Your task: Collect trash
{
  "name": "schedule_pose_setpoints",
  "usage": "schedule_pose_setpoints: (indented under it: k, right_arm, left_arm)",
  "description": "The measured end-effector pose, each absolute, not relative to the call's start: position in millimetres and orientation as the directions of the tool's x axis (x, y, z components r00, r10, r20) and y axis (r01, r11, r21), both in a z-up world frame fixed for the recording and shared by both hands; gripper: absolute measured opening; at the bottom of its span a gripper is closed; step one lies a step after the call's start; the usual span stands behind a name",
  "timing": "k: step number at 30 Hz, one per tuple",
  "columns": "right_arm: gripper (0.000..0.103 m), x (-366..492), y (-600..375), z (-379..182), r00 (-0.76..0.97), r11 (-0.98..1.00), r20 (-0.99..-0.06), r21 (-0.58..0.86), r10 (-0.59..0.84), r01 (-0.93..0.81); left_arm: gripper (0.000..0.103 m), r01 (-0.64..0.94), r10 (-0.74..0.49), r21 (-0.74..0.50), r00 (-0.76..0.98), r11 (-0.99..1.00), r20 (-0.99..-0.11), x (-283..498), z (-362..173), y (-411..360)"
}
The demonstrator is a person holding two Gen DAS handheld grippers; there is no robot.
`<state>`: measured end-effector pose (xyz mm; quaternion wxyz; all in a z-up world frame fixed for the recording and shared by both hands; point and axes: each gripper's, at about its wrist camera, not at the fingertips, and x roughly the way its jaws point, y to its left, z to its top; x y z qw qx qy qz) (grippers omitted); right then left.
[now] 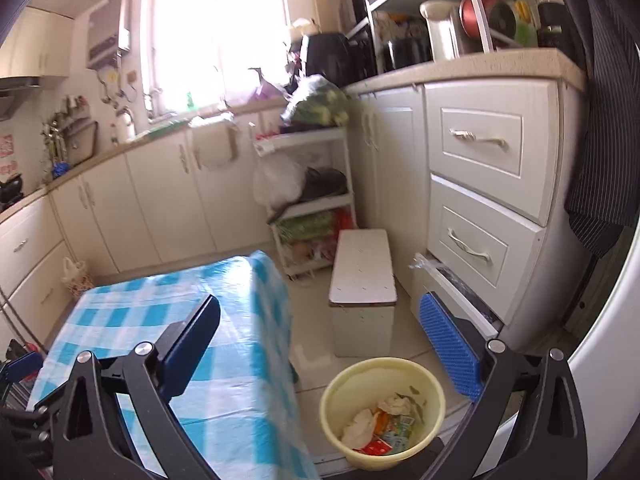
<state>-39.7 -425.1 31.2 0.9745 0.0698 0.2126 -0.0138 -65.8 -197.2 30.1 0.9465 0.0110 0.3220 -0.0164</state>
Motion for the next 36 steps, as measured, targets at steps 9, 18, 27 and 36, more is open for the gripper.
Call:
schedule_pose_setpoints:
  k: [9,18,27,36]
  right_arm:
    - [0.096,-83.7,-359.5,38.5,0.937,0.996,-0.338,0.053,0.089,-0.076]
    - [0.096,-106.4,-335.0,37.2,0.942,0.994,-0.317,0.023,0.108,-0.107]
    - [0.096,-119.8,-306.8,30.4,0.942,0.989,-0.321,-0.068,0.103,-0.132]
    - [0.096,-118.5,-304.2,28.2,0.939,0.988,-0.328,-0.076,0.105,-0.137]
  left_arm:
    - [0.096,-0.043,0.077,0.073,0.817,0.996,-0.571,-127.3,43.1,-140.1]
    - [0.096,-0.104,0.117,0.056,0.805,0.993,-0.582,-159.8,37.4,-97.8]
    - [0.096,-0.113,0.136,0.076,0.810,0.991,-0.570,-170.7,40.1,-94.2]
    - [0.096,-0.131,0.160,0.092,0.812,0.987,-0.561,-173.0,39.2,-93.7]
